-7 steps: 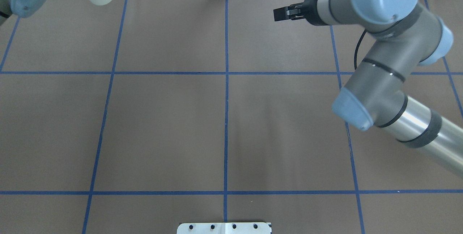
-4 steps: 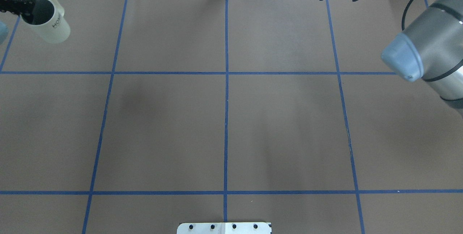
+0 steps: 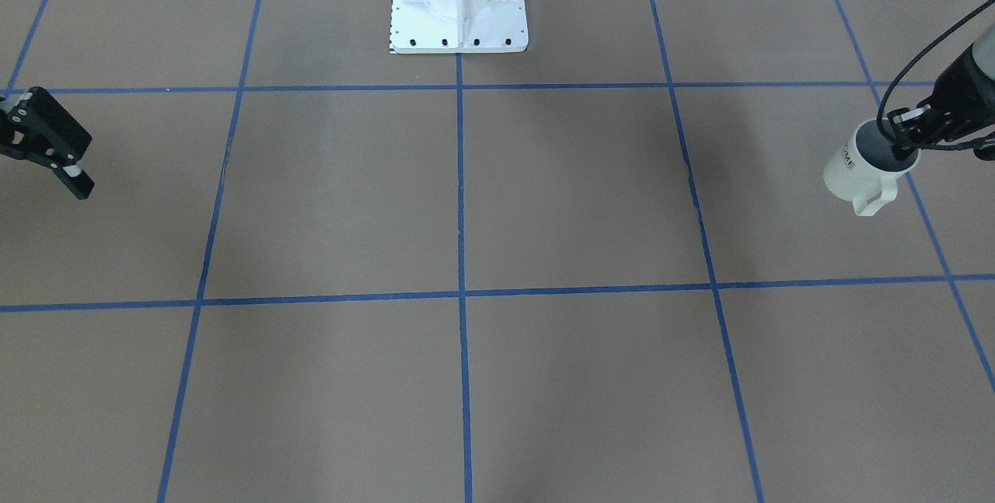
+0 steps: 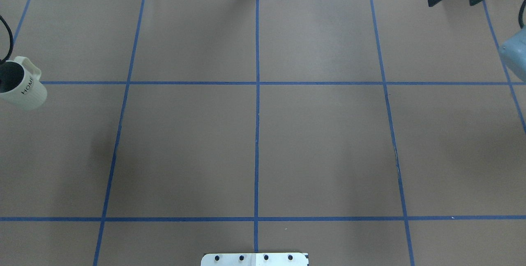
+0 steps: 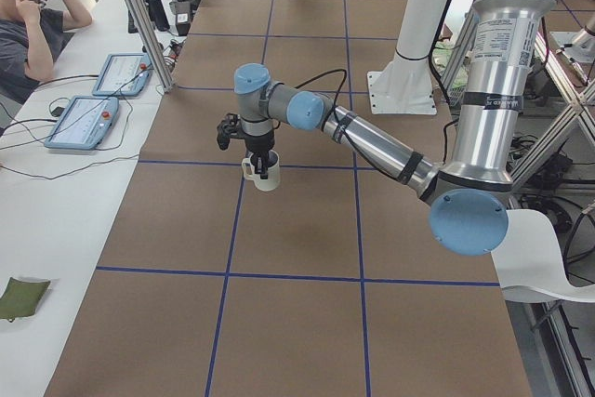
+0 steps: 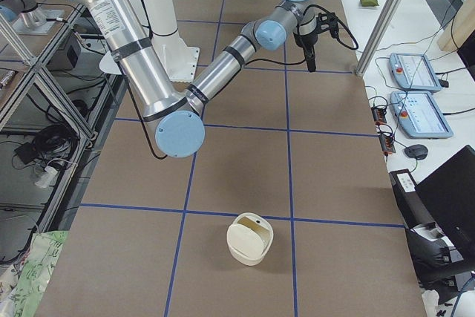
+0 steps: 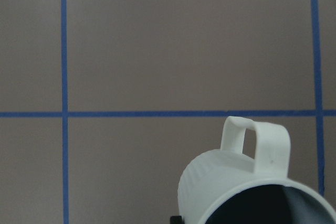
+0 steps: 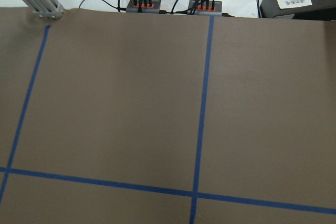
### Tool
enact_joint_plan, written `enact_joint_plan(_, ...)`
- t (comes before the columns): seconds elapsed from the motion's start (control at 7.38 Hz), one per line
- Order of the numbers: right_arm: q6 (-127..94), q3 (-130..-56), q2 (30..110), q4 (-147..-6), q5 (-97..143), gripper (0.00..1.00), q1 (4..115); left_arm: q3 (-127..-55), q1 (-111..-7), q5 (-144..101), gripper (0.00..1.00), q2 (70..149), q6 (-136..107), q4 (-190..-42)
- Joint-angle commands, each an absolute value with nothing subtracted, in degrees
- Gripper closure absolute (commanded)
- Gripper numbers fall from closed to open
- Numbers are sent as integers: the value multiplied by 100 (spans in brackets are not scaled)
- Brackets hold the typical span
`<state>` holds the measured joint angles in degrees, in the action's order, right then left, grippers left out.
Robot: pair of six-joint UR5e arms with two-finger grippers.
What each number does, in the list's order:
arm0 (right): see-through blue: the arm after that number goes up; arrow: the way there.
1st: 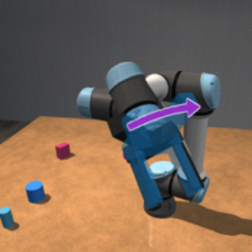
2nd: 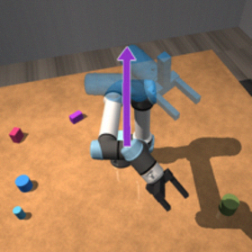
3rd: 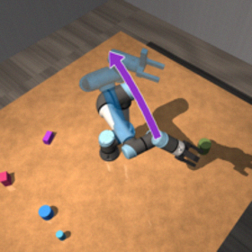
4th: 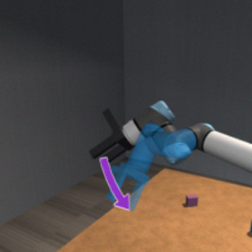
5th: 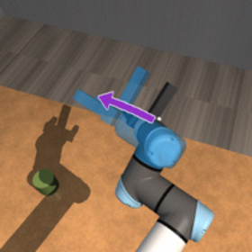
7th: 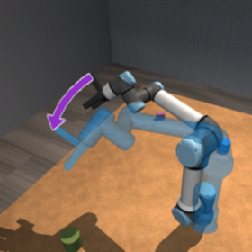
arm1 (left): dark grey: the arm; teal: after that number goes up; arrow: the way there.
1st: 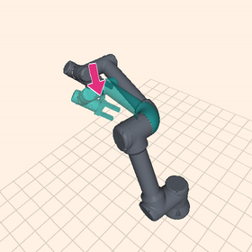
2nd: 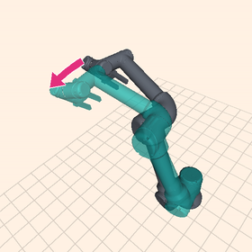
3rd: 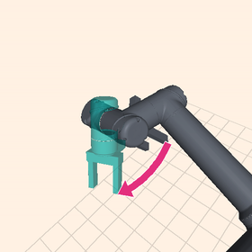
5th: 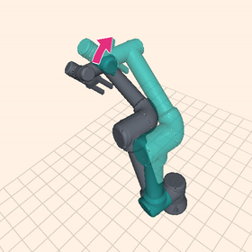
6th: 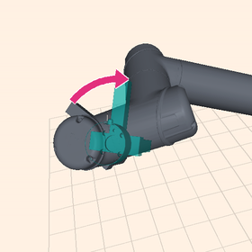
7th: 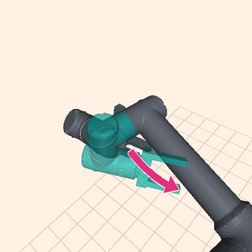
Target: Left arm hands cup to right arm to dump lemon
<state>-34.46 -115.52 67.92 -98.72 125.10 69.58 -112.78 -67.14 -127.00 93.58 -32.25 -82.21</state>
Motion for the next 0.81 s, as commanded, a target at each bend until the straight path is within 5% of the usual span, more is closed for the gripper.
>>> enact_joint_plan(0.0, -3041, -12057, 7607, -10274, 12516, 0, 7075, -11233, -5971, -12771, 100, 8721, -4609, -9723)
enact_joint_plan(0.54, -2663, -12401, 8736, -10195, 12498, 0, 7163, -10865, -5572, -12568, 100, 8552, -4632, -9870)
enact_joint_plan(0.68, -2680, -12280, 8702, -10187, 12437, 0, 7154, -10820, -5572, -12568, 73, 8560, -4623, -9896)
